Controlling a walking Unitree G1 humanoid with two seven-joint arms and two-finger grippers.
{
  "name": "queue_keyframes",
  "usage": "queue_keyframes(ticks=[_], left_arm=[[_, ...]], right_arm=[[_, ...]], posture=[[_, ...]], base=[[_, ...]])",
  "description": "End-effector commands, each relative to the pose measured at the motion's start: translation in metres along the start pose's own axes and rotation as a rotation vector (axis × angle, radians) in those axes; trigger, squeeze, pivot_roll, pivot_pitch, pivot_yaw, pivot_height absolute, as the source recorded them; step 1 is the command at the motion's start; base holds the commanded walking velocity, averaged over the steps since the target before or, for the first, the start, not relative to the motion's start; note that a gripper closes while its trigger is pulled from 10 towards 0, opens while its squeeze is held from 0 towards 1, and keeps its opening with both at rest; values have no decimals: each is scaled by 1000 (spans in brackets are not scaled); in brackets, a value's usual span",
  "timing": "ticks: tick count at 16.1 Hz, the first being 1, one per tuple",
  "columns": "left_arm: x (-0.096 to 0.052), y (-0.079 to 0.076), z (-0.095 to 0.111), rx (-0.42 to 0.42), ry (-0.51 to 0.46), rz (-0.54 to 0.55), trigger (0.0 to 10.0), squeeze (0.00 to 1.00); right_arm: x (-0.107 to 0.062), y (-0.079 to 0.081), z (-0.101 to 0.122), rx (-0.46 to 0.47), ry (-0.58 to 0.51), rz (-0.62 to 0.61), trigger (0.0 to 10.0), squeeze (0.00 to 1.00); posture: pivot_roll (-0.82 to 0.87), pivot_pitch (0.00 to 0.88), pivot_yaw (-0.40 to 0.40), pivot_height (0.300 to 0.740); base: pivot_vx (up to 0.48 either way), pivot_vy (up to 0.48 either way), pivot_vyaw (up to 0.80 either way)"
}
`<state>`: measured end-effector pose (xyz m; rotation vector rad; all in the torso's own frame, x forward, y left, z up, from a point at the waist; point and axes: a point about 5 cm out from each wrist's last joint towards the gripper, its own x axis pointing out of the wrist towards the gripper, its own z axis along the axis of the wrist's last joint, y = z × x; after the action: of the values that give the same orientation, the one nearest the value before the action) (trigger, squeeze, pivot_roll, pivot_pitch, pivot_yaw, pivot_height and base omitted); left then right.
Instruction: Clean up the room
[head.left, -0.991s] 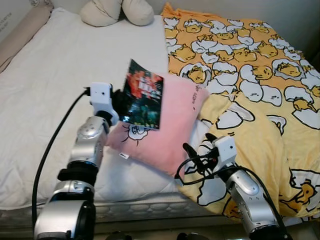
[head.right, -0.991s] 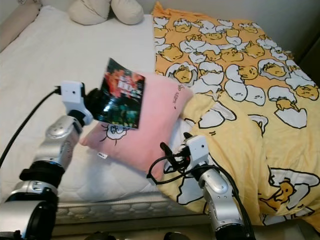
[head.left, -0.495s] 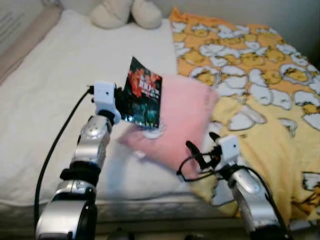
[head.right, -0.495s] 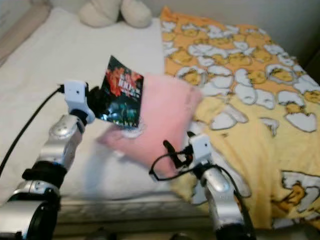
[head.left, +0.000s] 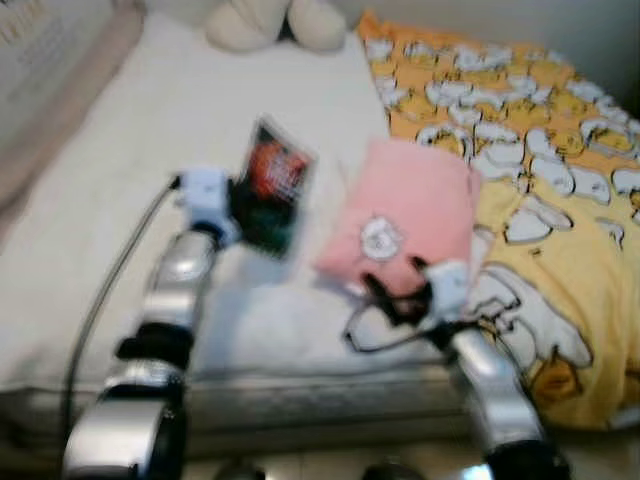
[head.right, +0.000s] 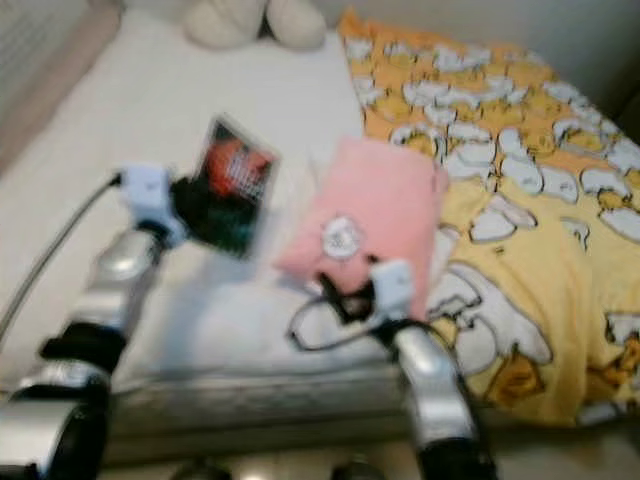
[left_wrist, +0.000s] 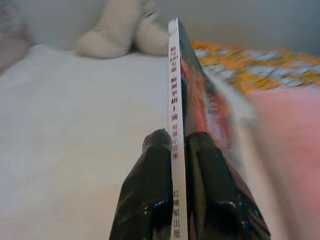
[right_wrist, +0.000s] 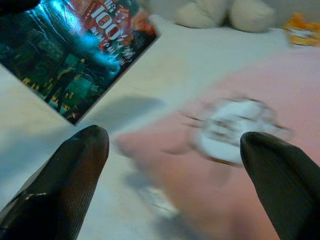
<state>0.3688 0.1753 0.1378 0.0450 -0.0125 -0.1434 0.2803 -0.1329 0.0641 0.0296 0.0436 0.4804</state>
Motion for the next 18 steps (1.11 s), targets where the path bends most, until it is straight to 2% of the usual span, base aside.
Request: queue_keyframes(ticks=[1, 6, 10, 12, 15, 17, 18], left_arm=[[8, -10, 13, 3, -50, -27, 0, 0], [21, -29, 10, -23, 10, -114, 0, 0], [36, -60, 25, -70, 24, -217, 0, 0], [42, -74, 31, -130, 55, -244, 0, 0], [46, -90, 34, -226, 92, -272, 0, 0], [47, -90, 32, -389, 131, -191, 0, 0], [47, -91, 30, -425, 141, -172, 0, 0]], right_arm=[[-6, -11, -2, -9, 17, -35, 10000, 0], [-8, -11, -4, 2, 16, -35, 10000, 0], [-11, -7, -6, 4, 23, -30, 10000, 0], [-17, 0, -7, 5, 24, -22, 10000, 0], [-36, 9, -7, -4, 33, -7, 10000, 0], [-65, 17, -5, 0, 69, -9, 10000, 0], [-73, 19, -5, 0, 82, -7, 10000, 0]], posture=[[-51, 28, -45, 740], [-59, 34, -37, 740], [-80, 53, -24, 740], [-110, 84, -10, 740], [-168, 158, 7, 740], [-248, 261, 4, 740], [-270, 286, -4, 740]], base=[[0, 472, 0], [115, 424, 0], [71, 0, 0], [0, 0, 0], [0, 0, 0], [0, 0, 0], [0, 0, 0]])
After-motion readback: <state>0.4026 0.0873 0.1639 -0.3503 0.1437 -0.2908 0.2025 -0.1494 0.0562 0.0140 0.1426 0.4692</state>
